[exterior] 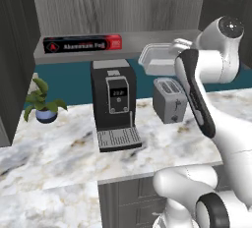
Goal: Retrieve the tupperware and aluminum foil from the cabinet and place them on the dining counter near the plate with sweet potato and fish to prepare for storing leftovers.
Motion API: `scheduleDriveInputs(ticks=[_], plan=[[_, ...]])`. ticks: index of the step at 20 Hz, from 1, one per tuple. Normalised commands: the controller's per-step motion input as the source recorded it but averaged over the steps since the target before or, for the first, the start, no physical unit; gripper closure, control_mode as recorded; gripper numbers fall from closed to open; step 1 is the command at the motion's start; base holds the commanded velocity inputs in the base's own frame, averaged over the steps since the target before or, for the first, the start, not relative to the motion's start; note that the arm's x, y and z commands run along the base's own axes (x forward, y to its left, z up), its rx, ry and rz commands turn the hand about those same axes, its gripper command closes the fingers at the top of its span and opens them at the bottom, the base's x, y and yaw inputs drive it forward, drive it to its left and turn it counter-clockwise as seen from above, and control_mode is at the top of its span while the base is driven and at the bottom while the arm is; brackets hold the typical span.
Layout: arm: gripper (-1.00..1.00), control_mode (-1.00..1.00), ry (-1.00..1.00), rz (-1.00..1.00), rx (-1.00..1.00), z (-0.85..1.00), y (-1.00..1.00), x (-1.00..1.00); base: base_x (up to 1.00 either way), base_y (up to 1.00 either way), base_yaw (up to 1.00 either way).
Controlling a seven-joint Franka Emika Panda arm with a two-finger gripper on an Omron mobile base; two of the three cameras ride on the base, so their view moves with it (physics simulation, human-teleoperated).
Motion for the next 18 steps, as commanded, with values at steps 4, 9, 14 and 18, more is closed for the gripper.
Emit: scheduleDriveInputs(ticks=[4,9,14,18], plan=[[1.00,-1.00,0.31,0.01,-0.02,-0.40,-0.03,-0.96,0.00,0.00,0.00],[1.00,-1.00,0.29,-0.09,-0.02,-0.04,-0.01,-0.13,0.00,0.00,0.00],[1.00,1.00,0.01,0.00,0.00,0.00,0.00,0.03,-0.22,-0.06,-0.03],[1.00,1.00,0.00,0.00,0.00,0.00,0.00,0.00,-1.00,-0.52,-0.30]])
